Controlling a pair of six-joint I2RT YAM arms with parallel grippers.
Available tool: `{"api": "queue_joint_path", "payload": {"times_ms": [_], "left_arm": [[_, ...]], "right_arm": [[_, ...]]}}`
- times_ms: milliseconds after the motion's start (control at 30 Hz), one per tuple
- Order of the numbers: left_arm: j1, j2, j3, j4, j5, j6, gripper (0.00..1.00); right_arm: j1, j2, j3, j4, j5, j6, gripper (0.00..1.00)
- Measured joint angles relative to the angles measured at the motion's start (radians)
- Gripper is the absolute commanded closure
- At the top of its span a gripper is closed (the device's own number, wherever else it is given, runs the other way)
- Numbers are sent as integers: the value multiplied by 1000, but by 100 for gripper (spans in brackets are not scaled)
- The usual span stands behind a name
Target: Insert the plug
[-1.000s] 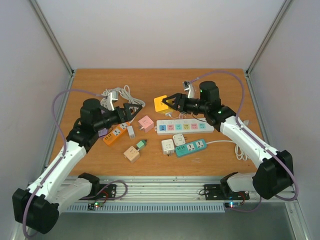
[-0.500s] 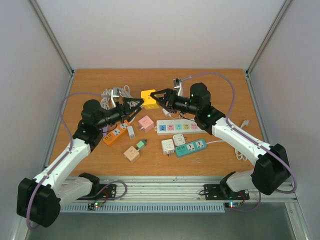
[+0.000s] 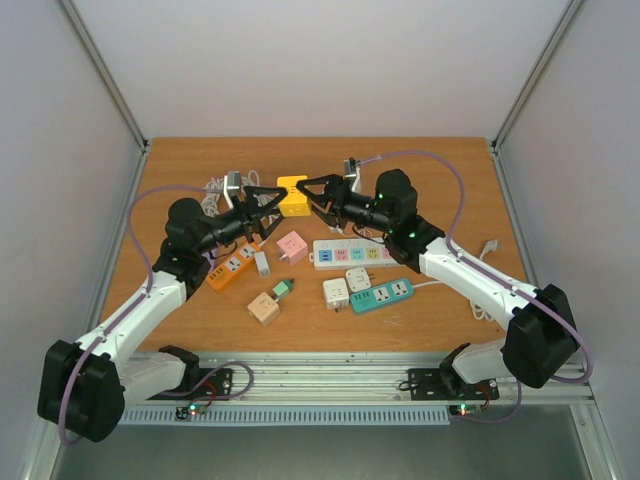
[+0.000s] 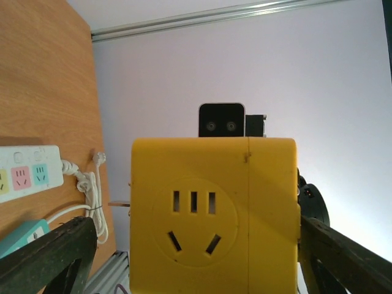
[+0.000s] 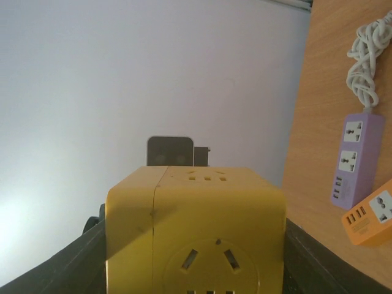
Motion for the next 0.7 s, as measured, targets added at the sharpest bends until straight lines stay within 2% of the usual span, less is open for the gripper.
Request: {"api": "queue_joint_path", "payload": {"times_ms": [167, 367, 633, 700], "left_arm": [[0, 0, 0, 5, 1, -6, 32], [0, 0, 0, 4, 1, -19, 45], [0, 2, 0, -16, 8, -1, 46], [0, 1, 3, -56, 9, 36, 46]], "right_arm": [[0, 0, -9, 6, 8, 24, 45], [0, 1, -22, 13, 16, 32, 40], [1, -1, -35, -5, 32, -13, 8], [1, -11, -35, -68, 53, -77, 6]]}}
